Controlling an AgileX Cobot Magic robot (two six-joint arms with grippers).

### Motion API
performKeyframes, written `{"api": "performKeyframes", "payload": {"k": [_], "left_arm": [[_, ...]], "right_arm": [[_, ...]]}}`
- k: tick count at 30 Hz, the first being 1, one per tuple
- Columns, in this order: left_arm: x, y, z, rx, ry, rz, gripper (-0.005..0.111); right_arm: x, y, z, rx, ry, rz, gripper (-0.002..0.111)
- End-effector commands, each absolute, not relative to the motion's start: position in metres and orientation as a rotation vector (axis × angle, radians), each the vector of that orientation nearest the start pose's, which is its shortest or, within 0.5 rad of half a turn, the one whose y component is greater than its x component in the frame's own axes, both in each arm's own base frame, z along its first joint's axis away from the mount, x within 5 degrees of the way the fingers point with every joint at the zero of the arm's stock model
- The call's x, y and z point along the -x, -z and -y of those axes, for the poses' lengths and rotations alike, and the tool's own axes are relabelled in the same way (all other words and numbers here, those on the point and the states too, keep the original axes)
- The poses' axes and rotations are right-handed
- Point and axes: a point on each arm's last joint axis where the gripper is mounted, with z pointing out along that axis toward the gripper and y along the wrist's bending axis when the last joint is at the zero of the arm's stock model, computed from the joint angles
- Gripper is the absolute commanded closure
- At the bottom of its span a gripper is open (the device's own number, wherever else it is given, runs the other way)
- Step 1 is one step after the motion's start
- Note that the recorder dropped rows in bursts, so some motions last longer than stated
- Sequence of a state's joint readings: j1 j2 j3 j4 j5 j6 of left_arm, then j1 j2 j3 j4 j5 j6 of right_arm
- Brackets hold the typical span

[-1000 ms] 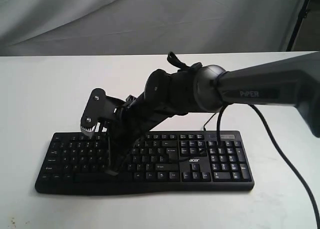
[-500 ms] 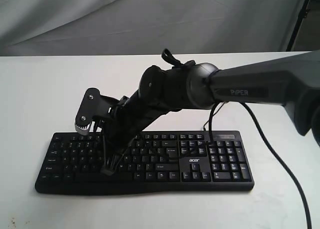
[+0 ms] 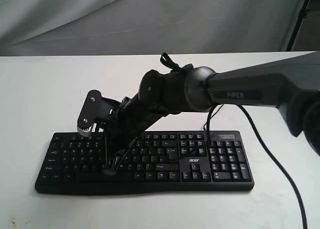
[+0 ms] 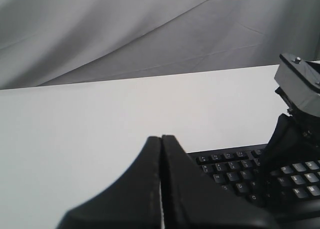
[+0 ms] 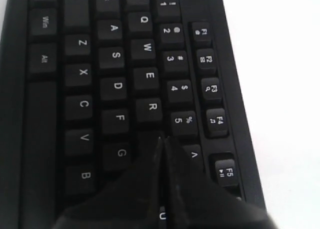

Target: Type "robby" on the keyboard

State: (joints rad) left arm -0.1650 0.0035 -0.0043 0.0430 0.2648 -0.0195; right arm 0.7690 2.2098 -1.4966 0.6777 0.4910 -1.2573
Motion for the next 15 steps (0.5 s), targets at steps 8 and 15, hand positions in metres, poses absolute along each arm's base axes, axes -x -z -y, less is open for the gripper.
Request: {"api": "performKeyframes", "payload": {"k": [8, 15], "left_arm": [[-0.0545, -0.1897, 0.0083, -0.161, 0.097, -1.736, 0.107], [-0.0545, -0.1897, 0.0083, -0.161, 0.097, -1.736, 0.107]], "right_arm": [[-0.3160, -0.1225, -0.3396, 1.738, -0.421, -1.895, 0.108], [-0.3158, -0.1244, -0.3396, 1.735, -0.423, -1.894, 0.108]]}}
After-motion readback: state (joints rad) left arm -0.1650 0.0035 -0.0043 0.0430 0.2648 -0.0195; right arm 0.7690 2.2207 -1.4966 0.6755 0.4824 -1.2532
